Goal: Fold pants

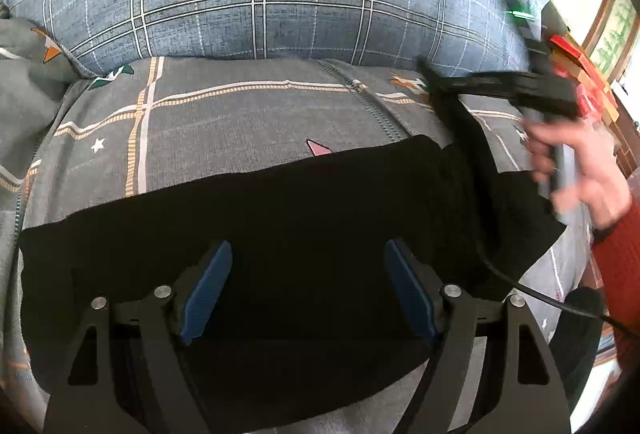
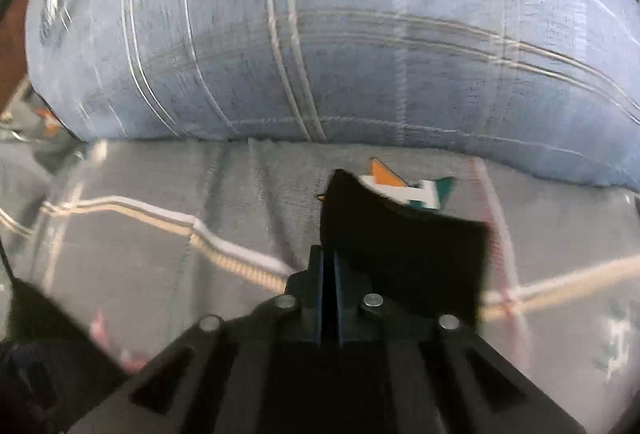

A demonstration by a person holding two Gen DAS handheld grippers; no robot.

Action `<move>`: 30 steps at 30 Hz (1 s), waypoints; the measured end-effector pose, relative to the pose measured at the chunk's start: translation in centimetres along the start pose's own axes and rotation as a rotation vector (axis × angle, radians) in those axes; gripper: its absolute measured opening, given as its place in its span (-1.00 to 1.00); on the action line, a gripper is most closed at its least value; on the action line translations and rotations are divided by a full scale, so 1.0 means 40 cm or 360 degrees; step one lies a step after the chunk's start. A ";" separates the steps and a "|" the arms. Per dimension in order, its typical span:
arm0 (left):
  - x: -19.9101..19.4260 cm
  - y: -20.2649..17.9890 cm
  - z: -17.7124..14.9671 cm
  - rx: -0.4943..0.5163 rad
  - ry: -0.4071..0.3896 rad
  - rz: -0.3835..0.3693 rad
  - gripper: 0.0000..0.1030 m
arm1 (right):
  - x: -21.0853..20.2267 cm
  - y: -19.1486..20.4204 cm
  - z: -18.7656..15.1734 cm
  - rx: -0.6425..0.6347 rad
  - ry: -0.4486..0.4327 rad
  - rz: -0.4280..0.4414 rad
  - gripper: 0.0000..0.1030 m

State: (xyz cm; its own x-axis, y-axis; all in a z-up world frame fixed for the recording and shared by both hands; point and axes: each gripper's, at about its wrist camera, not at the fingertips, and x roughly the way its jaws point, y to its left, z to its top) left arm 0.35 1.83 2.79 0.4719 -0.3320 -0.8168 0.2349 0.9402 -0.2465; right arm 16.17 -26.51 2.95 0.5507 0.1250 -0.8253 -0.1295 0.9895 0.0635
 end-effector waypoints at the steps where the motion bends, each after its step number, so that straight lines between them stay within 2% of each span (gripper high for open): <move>1: -0.005 0.001 -0.002 -0.0006 0.0000 -0.0008 0.53 | -0.052 -0.016 -0.019 0.0020 -0.0046 0.0031 -0.94; 5: -0.016 -0.005 -0.004 -0.0007 -0.0009 -0.0039 0.53 | -0.316 -0.110 -0.149 0.0179 -0.0248 0.0140 -0.93; 8: -0.019 -0.027 -0.001 0.0007 -0.0014 -0.0061 0.53 | -0.428 -0.197 -0.261 0.0326 -0.0257 0.0172 -0.93; 11: -0.019 -0.059 -0.001 0.0017 -0.0011 -0.0085 0.53 | -0.424 -0.267 -0.342 0.0406 -0.0132 0.0081 -0.93; 13: -0.015 -0.081 -0.001 0.0019 0.0002 -0.0115 0.53 | -0.390 -0.313 -0.391 0.0487 0.0018 0.0128 -0.91; 17: -0.014 -0.132 -0.009 0.0096 0.0023 -0.0119 0.53 | -0.327 -0.368 -0.433 0.0604 0.0170 0.0137 -0.47; 18: -0.015 -0.139 -0.011 0.0110 0.0023 -0.0113 0.53 | -0.328 -0.372 -0.438 0.0629 0.0153 0.0172 -0.42; 20: -0.016 -0.145 -0.011 0.0128 0.0023 -0.0105 0.53 | -0.342 -0.382 -0.444 0.0682 0.0098 0.0253 -0.12; 21: -0.014 -0.145 -0.010 0.0128 0.0024 -0.0103 0.53 | -0.343 -0.387 -0.446 0.0687 0.0078 0.0264 -0.10; 22: -0.013 -0.141 -0.011 0.0123 0.0029 -0.0099 0.53 | -0.341 -0.385 -0.445 0.0665 0.0065 0.0250 -0.11; 23: -0.009 -0.138 -0.012 0.0111 0.0043 -0.0087 0.53 | -0.339 -0.380 -0.440 0.0624 0.0055 0.0210 -0.33; 25: -0.007 -0.129 -0.016 0.0088 0.0059 -0.0066 0.53 | -0.339 -0.368 -0.431 0.0555 0.0049 0.0152 -0.94; 27: -0.021 -0.115 -0.021 0.0079 0.0047 -0.0066 0.53 | -0.375 -0.349 -0.424 0.0497 -0.0010 0.0206 -0.93; 30: -0.042 -0.091 -0.027 0.0079 0.0025 -0.0041 0.53 | -0.415 -0.349 -0.428 0.0442 -0.0036 0.0161 -0.93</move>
State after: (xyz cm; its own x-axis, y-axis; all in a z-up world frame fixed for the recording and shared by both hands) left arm -2.21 -0.93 4.51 0.4515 -0.3547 -0.8187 0.2891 0.9262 -0.2419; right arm -5.26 -43.63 6.15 0.5653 0.2223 -0.7944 0.0443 0.9534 0.2983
